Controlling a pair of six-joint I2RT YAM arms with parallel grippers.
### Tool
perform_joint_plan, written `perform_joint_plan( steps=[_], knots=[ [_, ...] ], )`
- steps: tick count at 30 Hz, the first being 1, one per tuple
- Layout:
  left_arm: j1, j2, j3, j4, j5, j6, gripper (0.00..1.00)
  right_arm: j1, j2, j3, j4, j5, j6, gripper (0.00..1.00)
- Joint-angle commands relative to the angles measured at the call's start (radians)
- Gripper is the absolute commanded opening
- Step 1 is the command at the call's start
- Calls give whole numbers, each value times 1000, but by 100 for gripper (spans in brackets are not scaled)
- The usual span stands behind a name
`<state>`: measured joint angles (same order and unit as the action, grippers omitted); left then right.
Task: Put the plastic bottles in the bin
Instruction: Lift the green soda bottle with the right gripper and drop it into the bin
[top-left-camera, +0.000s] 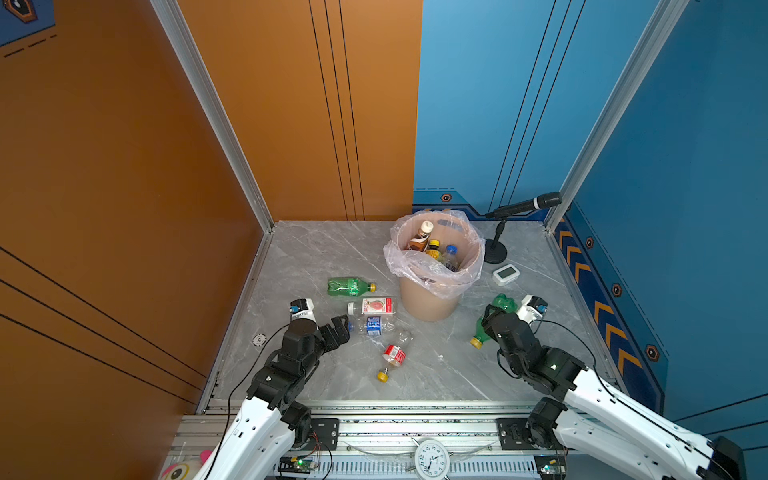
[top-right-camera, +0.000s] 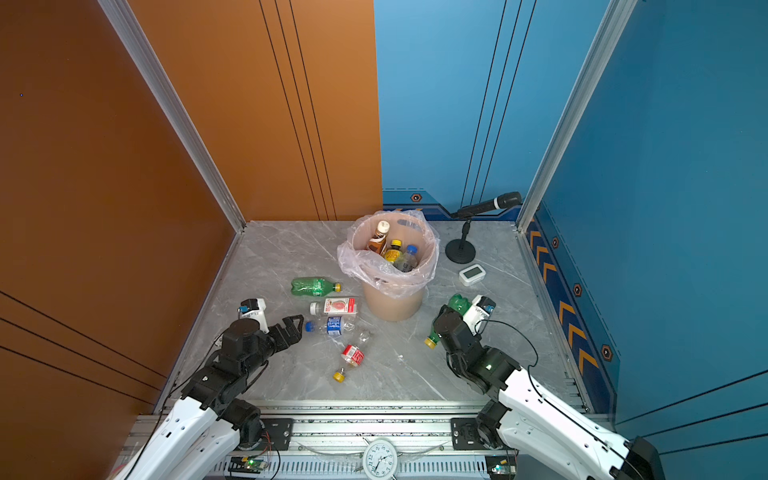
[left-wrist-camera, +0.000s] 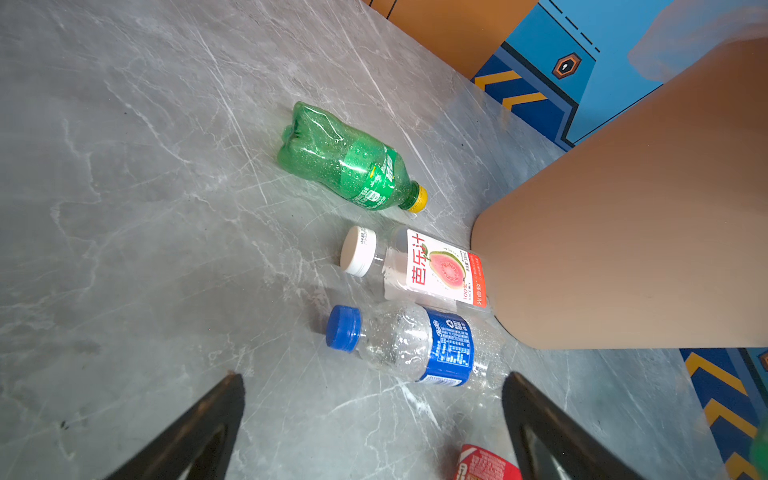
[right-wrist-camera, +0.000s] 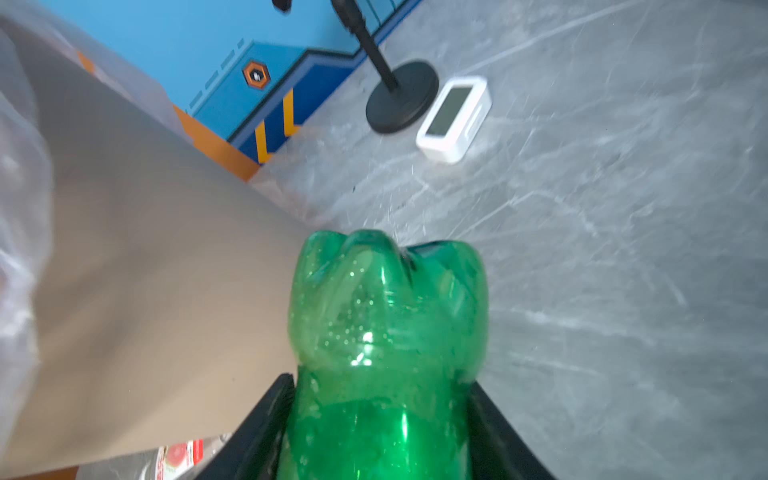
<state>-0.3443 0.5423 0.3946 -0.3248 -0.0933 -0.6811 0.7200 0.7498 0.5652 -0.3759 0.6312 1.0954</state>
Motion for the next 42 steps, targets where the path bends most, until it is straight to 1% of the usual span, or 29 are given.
perform_joint_plan(
  steps=[1, 5, 10, 16, 20, 24, 28, 36, 39, 40, 42],
  knots=[
    [12, -8, -14, 15, 21, -13, 98, -56, -22, 102, -52, 64, -185, 58],
    [14, -24, -15, -27, 30, -14, 98, -96, 14, 198, -14, 67, -309, 58],
    [20, -65, -21, -73, 28, -11, 98, -116, 82, 328, 83, 45, -481, 58],
    [28, -86, -32, -66, 35, -30, 98, -122, 243, 542, 207, -32, -668, 58],
    [30, -88, -29, -77, 40, -29, 98, -130, 382, 694, 236, -109, -749, 59],
    [33, -98, -30, -85, 40, -31, 98, -133, 505, 807, 243, -183, -793, 59],
    [38, -106, -31, -91, 41, -32, 98, -138, 591, 866, 255, -212, -810, 59],
    [50, -115, -28, -103, 45, -29, 97, -154, 648, 867, 271, -225, -805, 59],
    [53, -109, -27, -97, 47, -28, 97, -163, 662, 865, 260, -253, -794, 59],
    [54, -106, -25, -94, 50, -28, 98, -166, 667, 866, 254, -271, -791, 62],
    [56, -99, -26, -90, 54, -29, 97, -170, 667, 873, 226, -288, -778, 80]
  ],
)
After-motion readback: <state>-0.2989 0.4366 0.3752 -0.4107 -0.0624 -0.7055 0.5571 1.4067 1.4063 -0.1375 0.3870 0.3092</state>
